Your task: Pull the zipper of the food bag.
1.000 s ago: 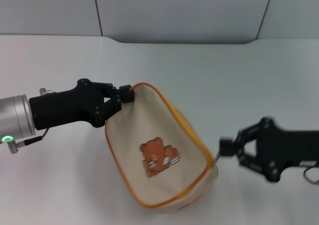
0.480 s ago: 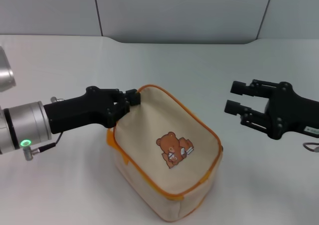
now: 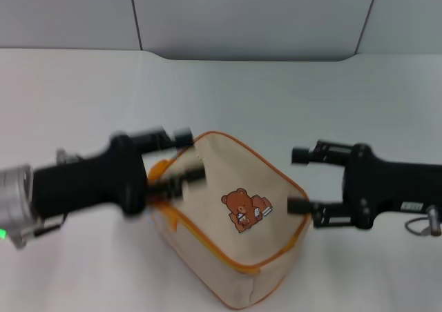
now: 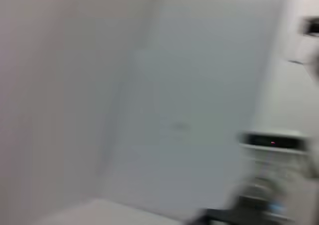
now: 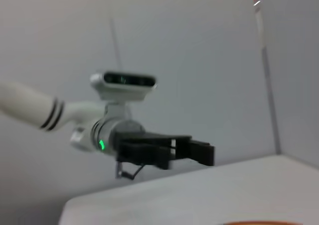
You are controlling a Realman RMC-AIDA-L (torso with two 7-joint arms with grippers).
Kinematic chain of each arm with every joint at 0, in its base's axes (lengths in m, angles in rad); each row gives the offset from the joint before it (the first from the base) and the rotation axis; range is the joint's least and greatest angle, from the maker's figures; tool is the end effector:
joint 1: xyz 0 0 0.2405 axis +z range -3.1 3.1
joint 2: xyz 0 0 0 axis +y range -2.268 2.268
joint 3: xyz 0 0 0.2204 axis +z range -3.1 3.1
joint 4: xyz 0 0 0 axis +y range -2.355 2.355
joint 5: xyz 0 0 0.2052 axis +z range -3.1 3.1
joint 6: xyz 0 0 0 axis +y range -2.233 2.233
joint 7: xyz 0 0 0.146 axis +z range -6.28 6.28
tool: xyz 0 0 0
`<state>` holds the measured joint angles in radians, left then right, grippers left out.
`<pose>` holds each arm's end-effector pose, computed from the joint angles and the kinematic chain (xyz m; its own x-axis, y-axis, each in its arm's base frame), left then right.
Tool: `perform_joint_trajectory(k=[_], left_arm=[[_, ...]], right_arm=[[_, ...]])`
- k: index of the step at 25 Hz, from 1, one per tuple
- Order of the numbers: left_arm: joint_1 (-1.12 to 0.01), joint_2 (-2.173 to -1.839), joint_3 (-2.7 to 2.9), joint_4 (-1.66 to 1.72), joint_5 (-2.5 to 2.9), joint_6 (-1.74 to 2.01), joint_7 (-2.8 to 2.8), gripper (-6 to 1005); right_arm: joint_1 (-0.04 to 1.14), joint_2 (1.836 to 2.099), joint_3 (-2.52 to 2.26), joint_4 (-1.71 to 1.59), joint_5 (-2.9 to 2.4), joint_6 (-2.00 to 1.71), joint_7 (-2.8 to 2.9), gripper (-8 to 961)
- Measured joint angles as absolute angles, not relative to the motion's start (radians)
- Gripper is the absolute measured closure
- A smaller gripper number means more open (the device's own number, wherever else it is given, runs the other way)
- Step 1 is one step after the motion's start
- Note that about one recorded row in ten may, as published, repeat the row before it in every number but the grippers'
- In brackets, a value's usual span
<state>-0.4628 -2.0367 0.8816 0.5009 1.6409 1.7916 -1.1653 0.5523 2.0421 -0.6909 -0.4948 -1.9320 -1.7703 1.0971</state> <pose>-0.2104 0.2702 0.0154 0.6667 0.1905 0.7206 0.2795 -0.9601 -0.0048 0.2145 0.2827 0.0100 0.7794 -0.1383 -0.6111 -0.2120 -0.9760 -0.0495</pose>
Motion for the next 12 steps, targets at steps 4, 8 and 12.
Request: perform_joint_trajectory(k=[4,8,12], left_arm=[[-0.474,-2.026,0.924,0.5,1.71,1.849,-1.167,458],[-0.483,-2.022,0.928,0.486,1.774,1.86,-1.178,363],[-0.478,-2.02,0.926,0.488,1.776,1.857,-1.176,253]], right_arm=[[0.565,2.037,-0.773,-0.496,-1.932,-1.781,1.114,149],[0.581,2.041,-0.829,-0.493,-1.933,-1.777,1.121,149],[0.581,2.044,-0.822,-0.493,-1.933,-1.776,1.121,149]])
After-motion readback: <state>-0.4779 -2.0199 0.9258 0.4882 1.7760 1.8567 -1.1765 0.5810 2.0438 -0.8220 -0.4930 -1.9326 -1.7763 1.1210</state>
